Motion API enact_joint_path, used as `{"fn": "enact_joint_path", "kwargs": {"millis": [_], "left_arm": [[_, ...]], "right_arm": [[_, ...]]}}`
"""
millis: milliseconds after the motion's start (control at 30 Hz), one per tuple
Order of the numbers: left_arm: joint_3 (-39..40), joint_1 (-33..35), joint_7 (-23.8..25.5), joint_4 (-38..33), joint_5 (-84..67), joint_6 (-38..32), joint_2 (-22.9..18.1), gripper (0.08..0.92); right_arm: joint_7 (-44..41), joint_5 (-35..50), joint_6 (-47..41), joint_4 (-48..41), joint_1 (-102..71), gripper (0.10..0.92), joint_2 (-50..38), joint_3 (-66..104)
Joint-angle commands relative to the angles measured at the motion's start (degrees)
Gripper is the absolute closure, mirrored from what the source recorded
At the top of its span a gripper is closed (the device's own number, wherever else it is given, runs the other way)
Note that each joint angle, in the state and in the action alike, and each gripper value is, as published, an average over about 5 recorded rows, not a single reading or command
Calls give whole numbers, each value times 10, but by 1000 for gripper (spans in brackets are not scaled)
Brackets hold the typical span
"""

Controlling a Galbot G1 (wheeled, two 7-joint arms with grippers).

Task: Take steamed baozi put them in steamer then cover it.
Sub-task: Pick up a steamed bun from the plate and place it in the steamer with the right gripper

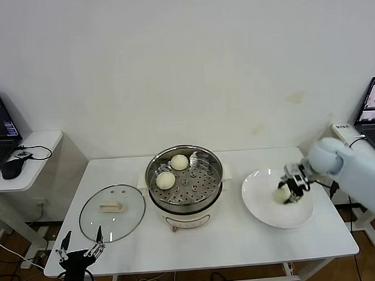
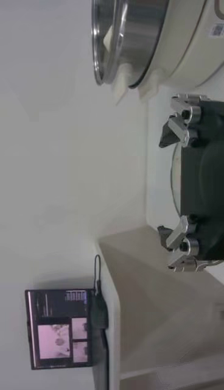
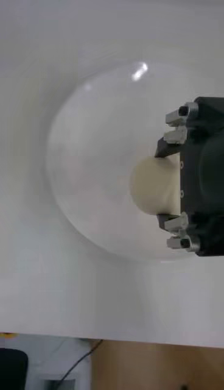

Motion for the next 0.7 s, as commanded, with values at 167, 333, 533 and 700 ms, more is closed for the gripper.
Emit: {"fn": "enact_joint_path", "kwargs": {"millis": [167,333,533,700], "left_arm": [[-3,4,0,-8,-1,0,1,177],[-4,0,0,-5,-1,1,0,177],[-9,-5,0,1,-1,1,-4,177],[-13,-11,-1,6,-2,0,-8,177]], "right_arm": [[13,161,-23,21,312,424,118,-172],[42,195,-15,22,313,423,186,-184],[71,194,22,27,275,421,262,-211],[91,149,80,12,256,423,309,-243]]}}
